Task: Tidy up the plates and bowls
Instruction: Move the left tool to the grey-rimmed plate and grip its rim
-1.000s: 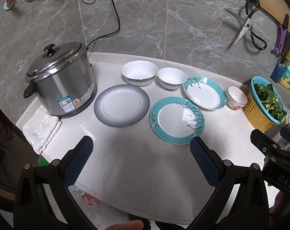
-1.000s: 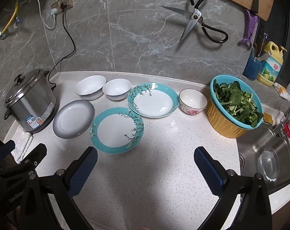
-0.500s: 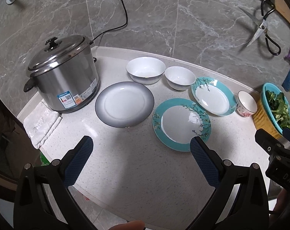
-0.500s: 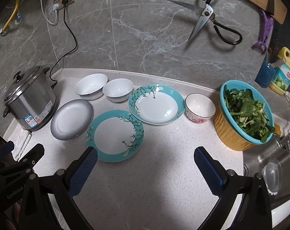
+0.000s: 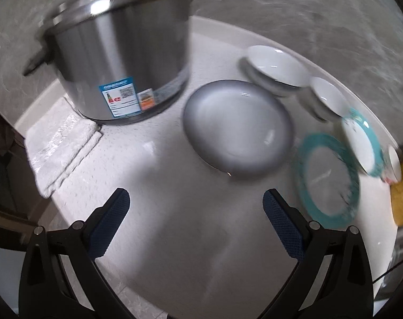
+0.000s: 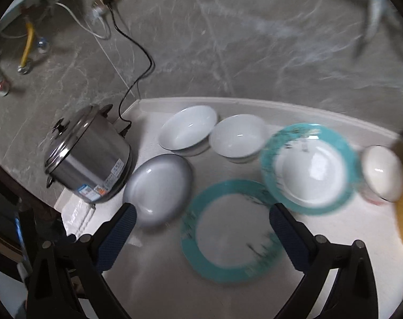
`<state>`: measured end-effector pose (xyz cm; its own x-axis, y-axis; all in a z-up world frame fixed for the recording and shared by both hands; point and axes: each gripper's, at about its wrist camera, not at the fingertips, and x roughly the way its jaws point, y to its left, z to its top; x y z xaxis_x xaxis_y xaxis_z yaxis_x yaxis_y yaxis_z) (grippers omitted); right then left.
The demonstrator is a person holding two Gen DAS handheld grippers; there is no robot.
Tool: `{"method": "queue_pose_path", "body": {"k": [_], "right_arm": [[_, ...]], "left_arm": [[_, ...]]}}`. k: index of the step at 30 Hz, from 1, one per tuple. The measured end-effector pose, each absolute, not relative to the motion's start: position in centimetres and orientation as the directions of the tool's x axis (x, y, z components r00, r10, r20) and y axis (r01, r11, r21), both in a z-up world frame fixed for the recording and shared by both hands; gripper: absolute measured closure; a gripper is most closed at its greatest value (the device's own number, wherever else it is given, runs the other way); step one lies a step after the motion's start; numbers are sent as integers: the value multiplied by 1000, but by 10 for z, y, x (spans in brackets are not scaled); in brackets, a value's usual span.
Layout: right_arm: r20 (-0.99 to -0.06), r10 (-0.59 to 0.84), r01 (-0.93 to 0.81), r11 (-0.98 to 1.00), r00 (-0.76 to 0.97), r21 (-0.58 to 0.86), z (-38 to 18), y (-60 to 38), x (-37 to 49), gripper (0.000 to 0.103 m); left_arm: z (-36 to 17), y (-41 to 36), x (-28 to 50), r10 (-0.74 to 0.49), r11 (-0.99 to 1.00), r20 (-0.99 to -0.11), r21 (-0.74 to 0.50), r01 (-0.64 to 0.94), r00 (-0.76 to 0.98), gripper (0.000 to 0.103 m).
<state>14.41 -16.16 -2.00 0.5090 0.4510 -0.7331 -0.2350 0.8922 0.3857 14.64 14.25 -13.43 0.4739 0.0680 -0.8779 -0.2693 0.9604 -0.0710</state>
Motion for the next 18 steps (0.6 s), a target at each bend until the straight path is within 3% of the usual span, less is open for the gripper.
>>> {"method": "queue_pose_path", "body": {"k": [4,6,8,9,11,18], "right_arm": [[-760,487,-234,873,431,427,-46,-123,192,9],[-775,501,-239,865,385,440,-62,-104,212,13],[-790,508,-256,860,342,442,-80,-91,223,28],[-807,501,-258,863,313,435,-89,-85,229,37],[-829,491,-256,866,269,429,-106,-76,240,44],[-828,527,-278,838,192,469,-133,-57,259,45]], "left_arm": [[-156,185,181,-35,958,-871,-169,-232,491,8],[-170,194,199,-74,962,-881,-187,-199,468,18],[-185,199,213,-127,960,-892,-220,-171,434,41],[-193,202,219,-161,955,-896,-247,-163,414,45],[-206,206,225,-220,940,-893,-301,-158,393,53],[-225,219,245,-253,923,-888,-340,-177,385,54]]}}
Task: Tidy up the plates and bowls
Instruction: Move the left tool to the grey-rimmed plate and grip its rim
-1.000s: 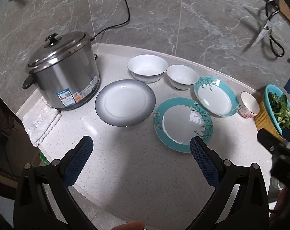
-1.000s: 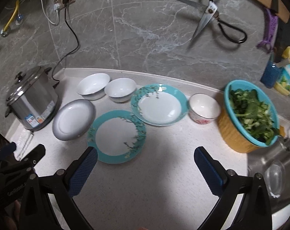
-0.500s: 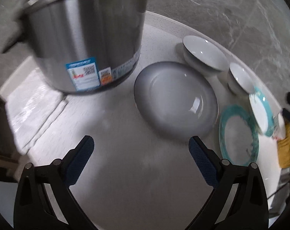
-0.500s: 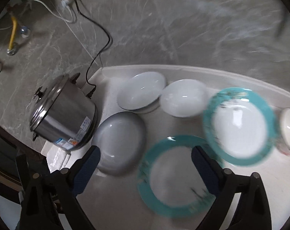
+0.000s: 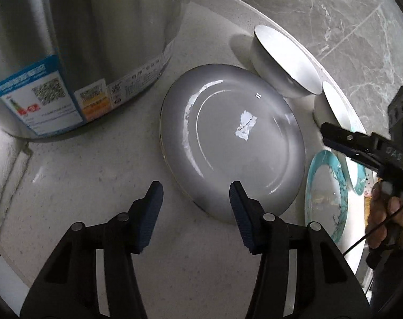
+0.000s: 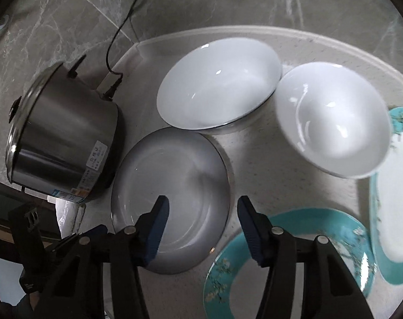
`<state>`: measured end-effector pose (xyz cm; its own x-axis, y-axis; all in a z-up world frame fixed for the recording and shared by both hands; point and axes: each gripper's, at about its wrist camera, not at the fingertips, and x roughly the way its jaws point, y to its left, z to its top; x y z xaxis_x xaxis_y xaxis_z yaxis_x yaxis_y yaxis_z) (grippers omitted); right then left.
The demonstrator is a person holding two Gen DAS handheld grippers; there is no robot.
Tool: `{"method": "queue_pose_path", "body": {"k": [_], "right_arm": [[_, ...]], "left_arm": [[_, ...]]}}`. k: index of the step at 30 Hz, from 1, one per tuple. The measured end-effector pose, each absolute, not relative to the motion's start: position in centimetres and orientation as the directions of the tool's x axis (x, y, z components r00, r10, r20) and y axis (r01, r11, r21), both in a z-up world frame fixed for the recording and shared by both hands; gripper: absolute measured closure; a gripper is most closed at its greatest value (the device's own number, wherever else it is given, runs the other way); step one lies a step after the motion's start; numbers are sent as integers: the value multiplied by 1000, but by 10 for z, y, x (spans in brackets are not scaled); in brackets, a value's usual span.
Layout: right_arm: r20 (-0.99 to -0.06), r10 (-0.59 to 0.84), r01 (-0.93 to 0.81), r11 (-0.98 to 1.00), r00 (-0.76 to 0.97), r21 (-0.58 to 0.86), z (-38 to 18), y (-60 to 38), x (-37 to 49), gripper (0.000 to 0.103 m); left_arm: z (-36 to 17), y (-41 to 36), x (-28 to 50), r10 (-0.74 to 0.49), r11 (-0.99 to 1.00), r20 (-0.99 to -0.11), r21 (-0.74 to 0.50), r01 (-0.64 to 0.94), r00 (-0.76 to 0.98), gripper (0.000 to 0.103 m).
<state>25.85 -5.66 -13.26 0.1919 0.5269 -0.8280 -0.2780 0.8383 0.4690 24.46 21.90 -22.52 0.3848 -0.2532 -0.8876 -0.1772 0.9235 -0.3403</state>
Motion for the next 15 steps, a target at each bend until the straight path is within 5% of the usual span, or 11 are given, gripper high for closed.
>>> {"method": "queue_pose_path", "body": {"k": [15], "right_arm": [[-797,600,-286,776,64,562,-172,-59,286,45]], "left_arm": [[-241,224,249,-286,883,-889,-389,-262,358,68]]}}
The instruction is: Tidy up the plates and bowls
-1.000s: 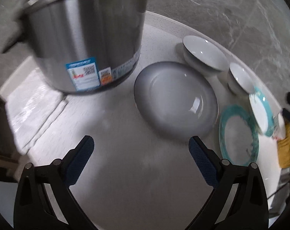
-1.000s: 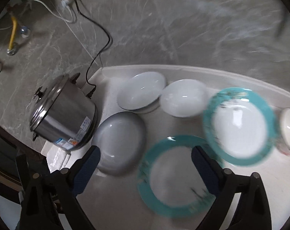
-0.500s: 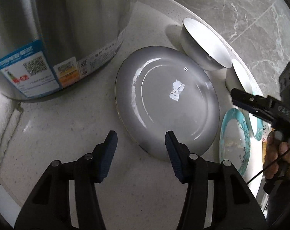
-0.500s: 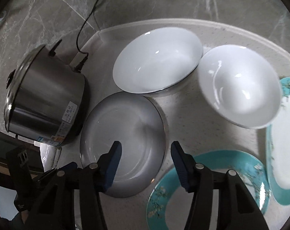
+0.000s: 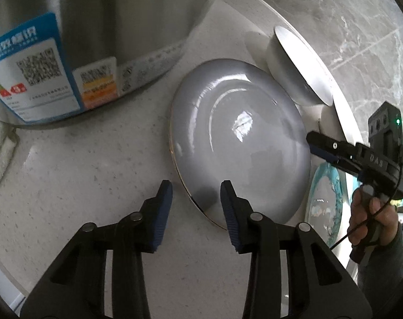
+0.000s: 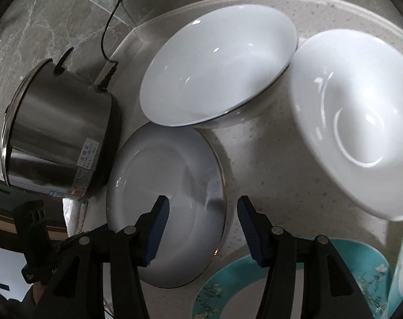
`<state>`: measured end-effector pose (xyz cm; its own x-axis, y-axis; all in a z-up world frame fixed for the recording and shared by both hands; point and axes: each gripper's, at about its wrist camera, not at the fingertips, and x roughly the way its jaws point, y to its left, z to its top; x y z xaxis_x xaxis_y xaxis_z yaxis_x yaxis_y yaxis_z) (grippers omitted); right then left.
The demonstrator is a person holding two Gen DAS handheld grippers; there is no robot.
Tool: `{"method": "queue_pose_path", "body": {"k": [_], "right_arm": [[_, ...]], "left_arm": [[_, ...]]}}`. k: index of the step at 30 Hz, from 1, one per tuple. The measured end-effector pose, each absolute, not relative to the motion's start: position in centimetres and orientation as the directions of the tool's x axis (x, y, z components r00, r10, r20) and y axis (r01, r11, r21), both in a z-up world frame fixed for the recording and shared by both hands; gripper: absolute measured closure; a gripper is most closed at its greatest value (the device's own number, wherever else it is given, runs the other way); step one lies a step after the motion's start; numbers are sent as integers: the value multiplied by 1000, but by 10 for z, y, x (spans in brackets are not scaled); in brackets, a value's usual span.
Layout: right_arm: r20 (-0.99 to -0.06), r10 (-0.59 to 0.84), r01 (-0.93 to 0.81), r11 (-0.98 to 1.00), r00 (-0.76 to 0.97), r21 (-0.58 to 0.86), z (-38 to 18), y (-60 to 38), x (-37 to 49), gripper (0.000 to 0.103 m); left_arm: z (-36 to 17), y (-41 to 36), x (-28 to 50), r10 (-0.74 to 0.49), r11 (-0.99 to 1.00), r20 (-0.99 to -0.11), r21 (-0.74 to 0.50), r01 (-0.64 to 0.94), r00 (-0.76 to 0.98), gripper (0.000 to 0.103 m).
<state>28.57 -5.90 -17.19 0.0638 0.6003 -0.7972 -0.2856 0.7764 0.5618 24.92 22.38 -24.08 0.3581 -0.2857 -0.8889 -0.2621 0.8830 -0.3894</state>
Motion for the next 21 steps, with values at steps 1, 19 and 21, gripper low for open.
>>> {"method": "queue_pose_path", "body": {"k": [1,19,21], "right_arm": [[-797,601,-287,775,58,563,-173,-58,286,46],[-756,654,-295,727,22,620,-177,-50,301,46],[-761,648,-303,730,25,612,-177,-48,301,46]], "left_arm": [[-241,225,251,-283,882,-889,-389,-266,361,68],[-241,222,262,-256,855,-860,-415,-312,442,68],[-240,220,261,-240,857,-860,-406,-318,450,68]]}}
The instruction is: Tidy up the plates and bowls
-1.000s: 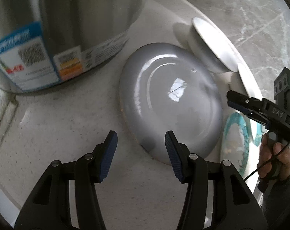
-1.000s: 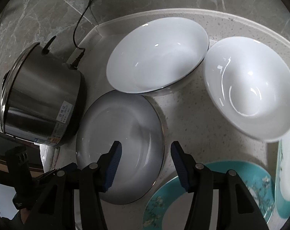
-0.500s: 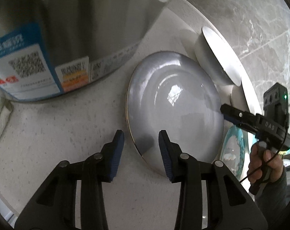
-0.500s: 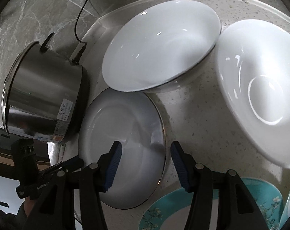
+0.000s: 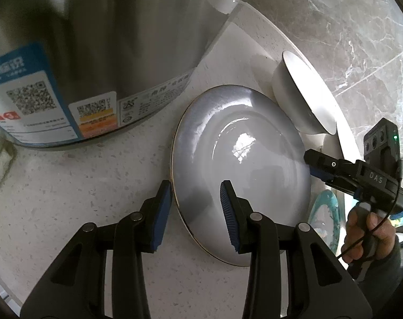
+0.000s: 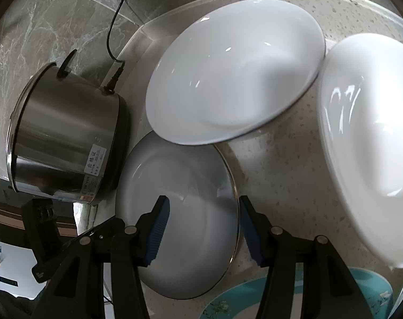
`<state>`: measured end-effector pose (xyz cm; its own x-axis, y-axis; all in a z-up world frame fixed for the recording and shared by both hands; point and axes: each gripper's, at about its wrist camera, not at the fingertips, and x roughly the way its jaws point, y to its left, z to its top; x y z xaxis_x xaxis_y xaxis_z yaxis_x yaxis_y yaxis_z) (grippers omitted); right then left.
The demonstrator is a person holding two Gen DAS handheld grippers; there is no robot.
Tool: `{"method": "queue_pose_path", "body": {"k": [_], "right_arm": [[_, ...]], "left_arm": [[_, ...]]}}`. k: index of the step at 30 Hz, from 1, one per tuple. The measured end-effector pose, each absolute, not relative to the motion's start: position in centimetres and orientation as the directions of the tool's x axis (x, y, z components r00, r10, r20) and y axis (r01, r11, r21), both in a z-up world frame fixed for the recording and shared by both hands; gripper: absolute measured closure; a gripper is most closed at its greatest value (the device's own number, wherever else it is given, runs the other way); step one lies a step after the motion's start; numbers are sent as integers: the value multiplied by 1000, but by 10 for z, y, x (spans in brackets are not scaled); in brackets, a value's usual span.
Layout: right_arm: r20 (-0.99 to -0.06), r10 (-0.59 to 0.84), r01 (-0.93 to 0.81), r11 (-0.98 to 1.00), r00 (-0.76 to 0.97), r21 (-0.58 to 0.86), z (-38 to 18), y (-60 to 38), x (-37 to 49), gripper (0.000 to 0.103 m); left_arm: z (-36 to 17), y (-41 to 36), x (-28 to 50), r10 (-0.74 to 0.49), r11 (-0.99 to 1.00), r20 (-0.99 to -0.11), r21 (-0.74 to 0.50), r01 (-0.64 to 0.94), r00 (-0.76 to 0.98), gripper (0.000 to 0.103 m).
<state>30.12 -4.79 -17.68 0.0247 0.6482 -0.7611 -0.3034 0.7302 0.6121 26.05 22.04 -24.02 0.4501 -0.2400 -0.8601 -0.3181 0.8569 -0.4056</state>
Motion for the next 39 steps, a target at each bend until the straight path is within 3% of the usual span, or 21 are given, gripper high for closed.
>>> {"method": "queue_pose_path", "body": {"k": [5,8,9,10,39], "right_arm": [[-785,619,-337,743,20,577,-174,-43,301,49],[-832,553,-360,783,31,507,-172,-36,301,65],[-852,522,-367,801,39,473,-172,-35,301,78],[-865,499,-372,813,46,449,-171,-34,302,79],[-878,474,-383,825,68,415,-165,-34,295,82]], "left_arm": [[-239,216,259,-194,865,-865,-373,-336,463,71],[-239,217,260,-150,870,-878,-336,-362,454,80],[-239,218,260,-150,867,-877,-339,-365,456,80],[-238,218,261,-150,869,-879,-336,-364,454,80],[-235,225,254,-204,867,-881,-365,-339,427,84]]}}
